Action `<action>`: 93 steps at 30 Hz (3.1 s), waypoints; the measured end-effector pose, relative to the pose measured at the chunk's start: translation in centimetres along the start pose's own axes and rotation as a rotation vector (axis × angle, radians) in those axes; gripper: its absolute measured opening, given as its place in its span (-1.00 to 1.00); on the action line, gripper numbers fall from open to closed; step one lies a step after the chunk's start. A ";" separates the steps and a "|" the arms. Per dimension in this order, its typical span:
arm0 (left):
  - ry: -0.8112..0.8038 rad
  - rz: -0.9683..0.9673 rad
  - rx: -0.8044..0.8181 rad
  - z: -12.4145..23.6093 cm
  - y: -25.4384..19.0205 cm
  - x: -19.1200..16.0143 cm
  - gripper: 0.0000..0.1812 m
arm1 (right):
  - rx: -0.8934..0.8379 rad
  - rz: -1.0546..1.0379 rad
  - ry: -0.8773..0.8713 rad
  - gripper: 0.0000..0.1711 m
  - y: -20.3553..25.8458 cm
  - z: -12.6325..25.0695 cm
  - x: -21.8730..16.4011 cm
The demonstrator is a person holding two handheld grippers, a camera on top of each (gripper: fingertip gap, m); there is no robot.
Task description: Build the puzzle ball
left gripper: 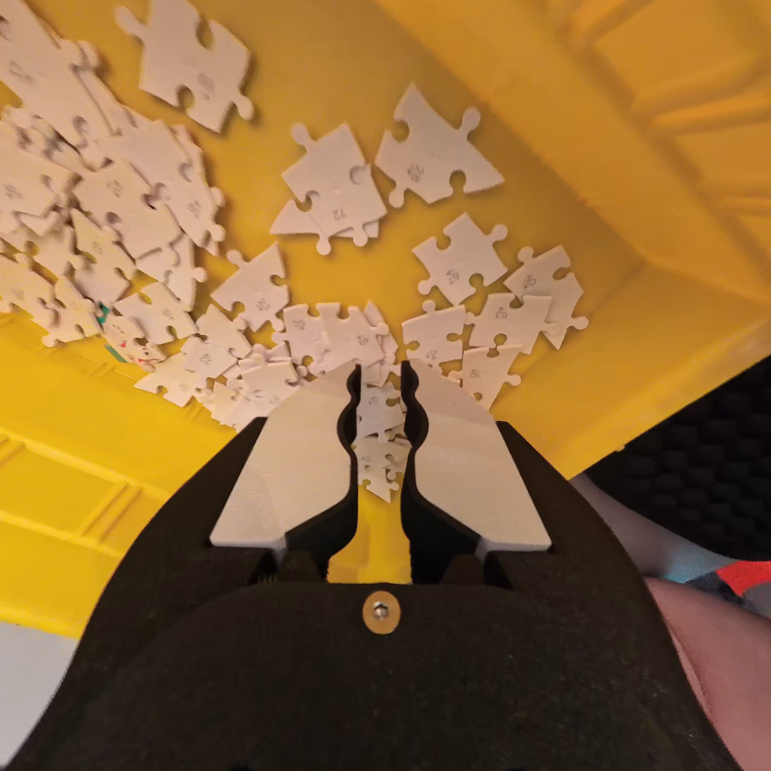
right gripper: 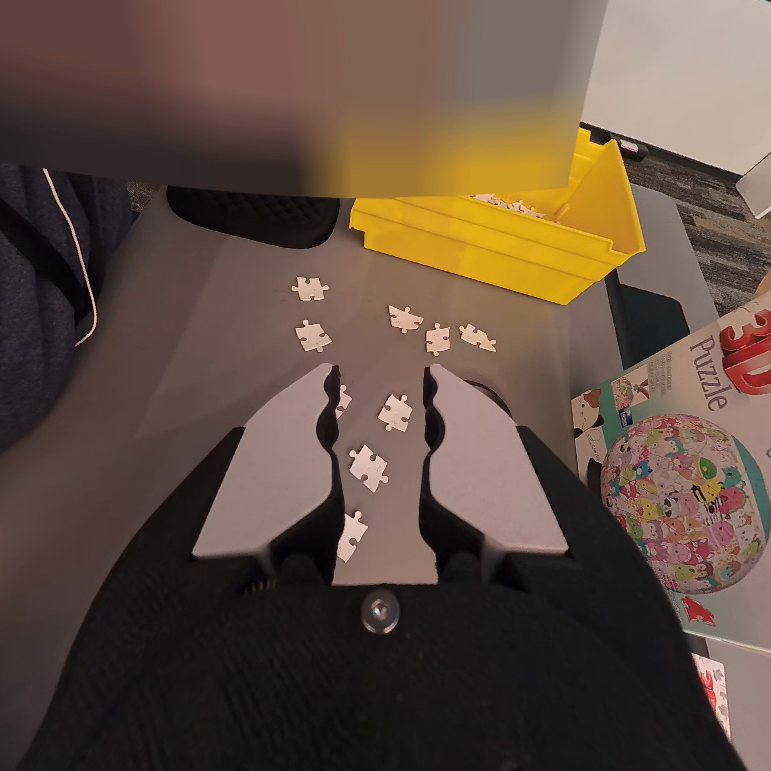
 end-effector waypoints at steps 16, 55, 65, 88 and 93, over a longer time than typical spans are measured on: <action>-0.301 0.125 0.101 5.3 1.7 0.3 -0.74 | -0.063 -0.013 0.063 -0.54 -0.8 0.0 -1.1; -0.286 1.117 -0.003 3.5 13.5 -9.1 -0.97 | -0.280 0.095 0.145 -0.54 1.9 0.6 4.1; -0.400 1.205 0.075 3.9 13.9 -12.3 -0.96 | -0.303 0.011 0.209 -0.54 0.1 0.4 1.1; -1.071 0.386 0.325 17.0 5.4 -9.8 -0.73 | -0.385 -0.139 -0.087 -0.54 -2.9 0.6 -0.3; -0.780 0.387 0.197 14.6 3.4 -9.7 -0.91 | -0.356 -0.141 -0.057 -0.54 -3.1 -0.3 -1.1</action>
Point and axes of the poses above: each gripper's, where its closed fingertips meet, z back along the fingers, x out of its top, y = z × x across the jaws, the point moved 6 cm from there along z, back along the fingers, and after that the axes turned 5 degrees about x, right-handed, at the moved point
